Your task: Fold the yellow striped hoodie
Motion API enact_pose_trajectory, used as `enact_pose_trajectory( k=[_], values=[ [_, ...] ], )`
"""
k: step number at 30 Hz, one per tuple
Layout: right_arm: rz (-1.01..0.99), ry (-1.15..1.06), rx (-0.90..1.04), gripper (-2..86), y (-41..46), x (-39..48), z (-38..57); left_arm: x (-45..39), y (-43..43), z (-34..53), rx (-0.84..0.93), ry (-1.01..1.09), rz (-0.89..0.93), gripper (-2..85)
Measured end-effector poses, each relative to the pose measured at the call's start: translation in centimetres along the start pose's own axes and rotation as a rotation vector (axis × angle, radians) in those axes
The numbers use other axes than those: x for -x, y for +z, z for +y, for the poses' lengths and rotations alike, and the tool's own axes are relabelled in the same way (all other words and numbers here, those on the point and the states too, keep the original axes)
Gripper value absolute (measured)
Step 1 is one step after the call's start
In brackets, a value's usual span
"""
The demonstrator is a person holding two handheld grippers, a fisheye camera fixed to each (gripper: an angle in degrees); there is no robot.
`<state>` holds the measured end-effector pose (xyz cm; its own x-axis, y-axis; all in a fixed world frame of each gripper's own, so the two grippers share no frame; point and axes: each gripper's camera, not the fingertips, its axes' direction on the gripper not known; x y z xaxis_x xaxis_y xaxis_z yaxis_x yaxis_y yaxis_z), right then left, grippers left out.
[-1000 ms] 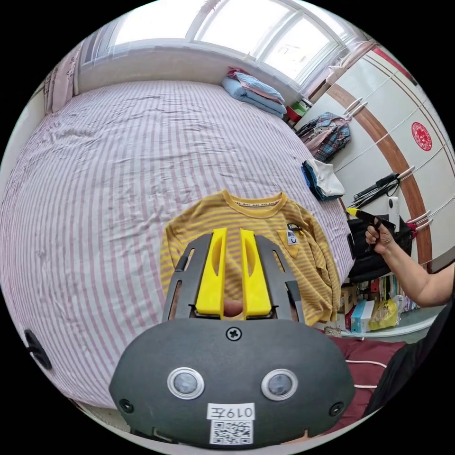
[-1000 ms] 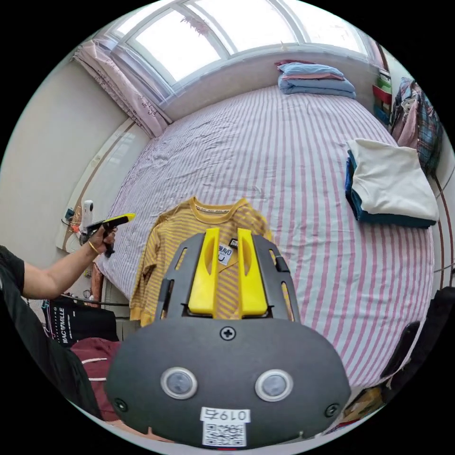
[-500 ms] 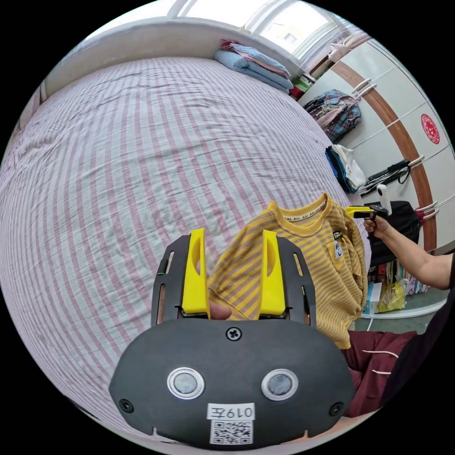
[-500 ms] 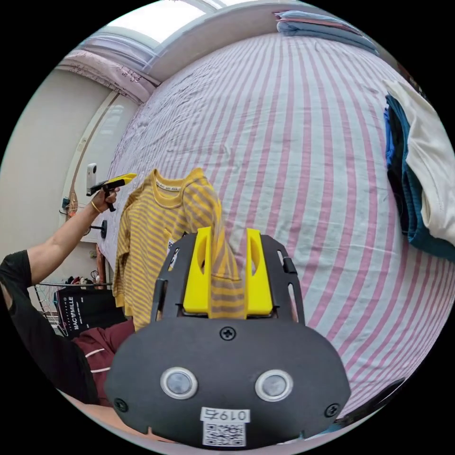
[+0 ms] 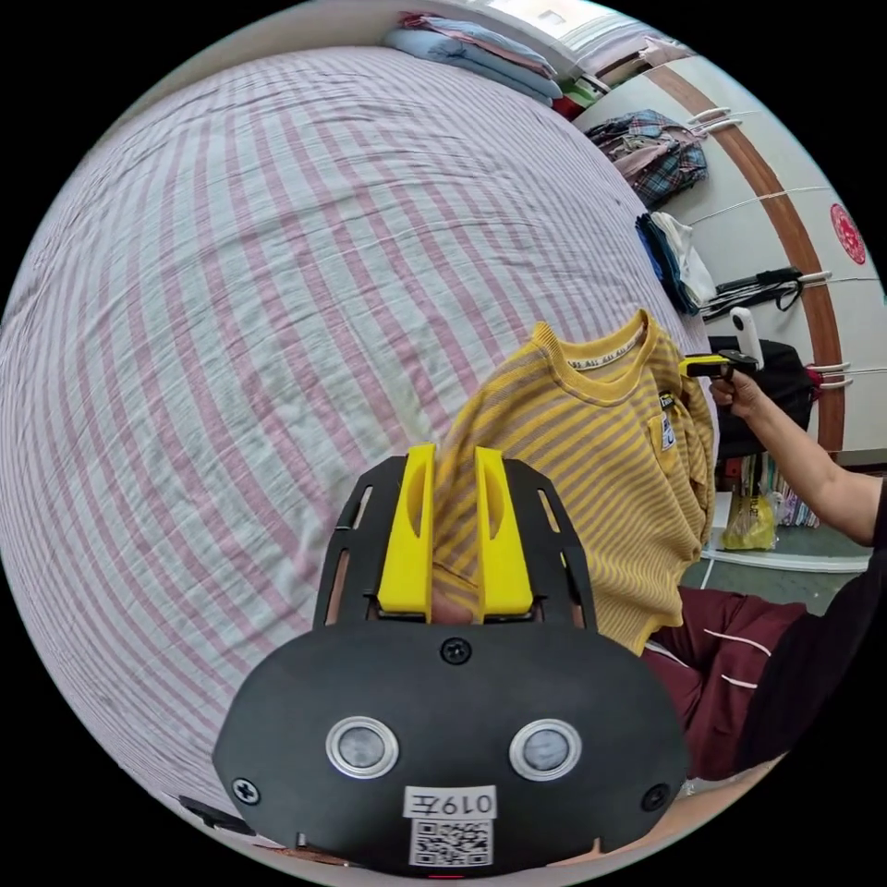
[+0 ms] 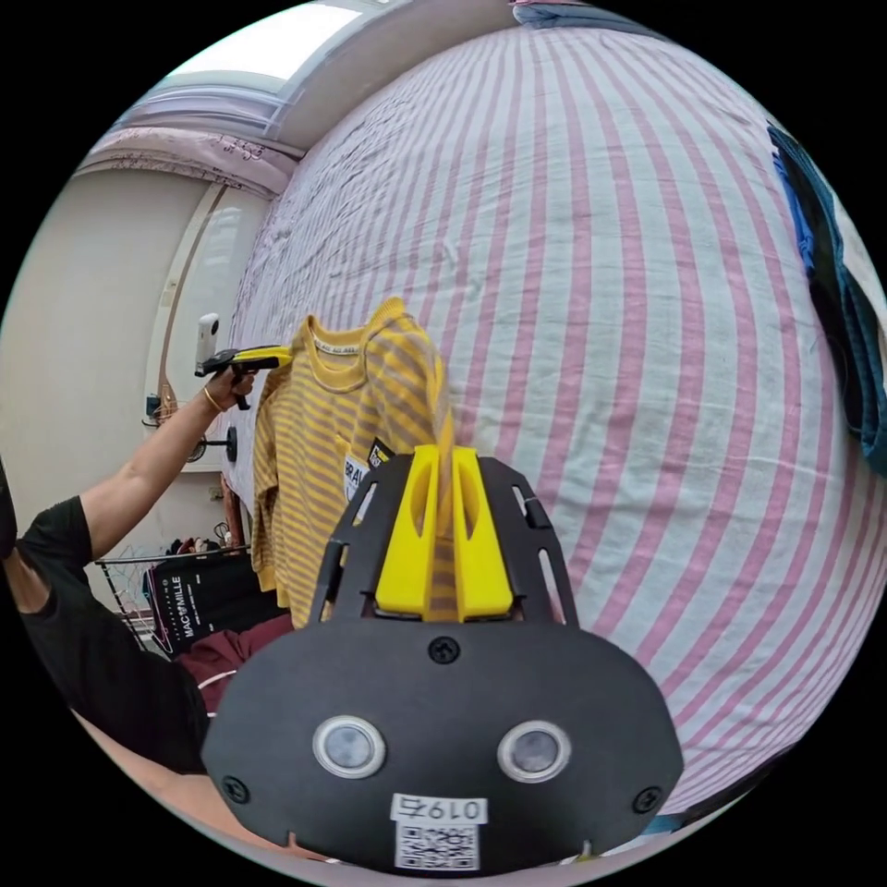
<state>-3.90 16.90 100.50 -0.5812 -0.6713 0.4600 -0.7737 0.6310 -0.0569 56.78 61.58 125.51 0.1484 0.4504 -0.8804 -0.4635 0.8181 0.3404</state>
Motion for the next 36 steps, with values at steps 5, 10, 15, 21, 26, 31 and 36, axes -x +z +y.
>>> enact_pose_trajectory(
  k=[5, 10, 15, 21, 26, 31, 36],
  values=[
    [0.005, 0.043, -0.095, -0.8, -3.1, 0.5, 1.4, -0.4, -1.6, 0.3, -0.004, 0.002, 0.046, 1.7],
    [0.139, -0.043, -0.112, -0.9, -6.7, 4.8, 0.4, -1.5, -5.6, 0.6, -0.154, -0.009, 0.053, 0.8],
    [0.199, -0.073, -0.168, -0.9, -11.2, 7.4, -2.3, -2.4, -7.9, 0.4, -0.251, -0.032, 0.012, 0.6],
    [0.231, -0.117, -0.205, -0.7, -12.4, 8.7, -10.8, -0.3, -8.2, -2.8, -0.314, -0.153, -0.046, 0.8],
    [0.34, -0.122, 0.02, 0.6, -5.6, 8.6, -16.2, 0.8, -3.0, -6.4, -0.127, -0.174, -0.149, 1.7],
    [0.297, -0.112, 0.088, 5.9, -3.7, 8.2, -16.7, 3.0, -1.3, -5.4, -0.155, -0.22, -0.13, 5.8],
    [0.246, -0.14, 0.017, 6.0, -8.9, 9.1, -11.8, 7.4, -3.1, -0.7, -0.249, -0.322, -0.091, 7.0]
  ],
)
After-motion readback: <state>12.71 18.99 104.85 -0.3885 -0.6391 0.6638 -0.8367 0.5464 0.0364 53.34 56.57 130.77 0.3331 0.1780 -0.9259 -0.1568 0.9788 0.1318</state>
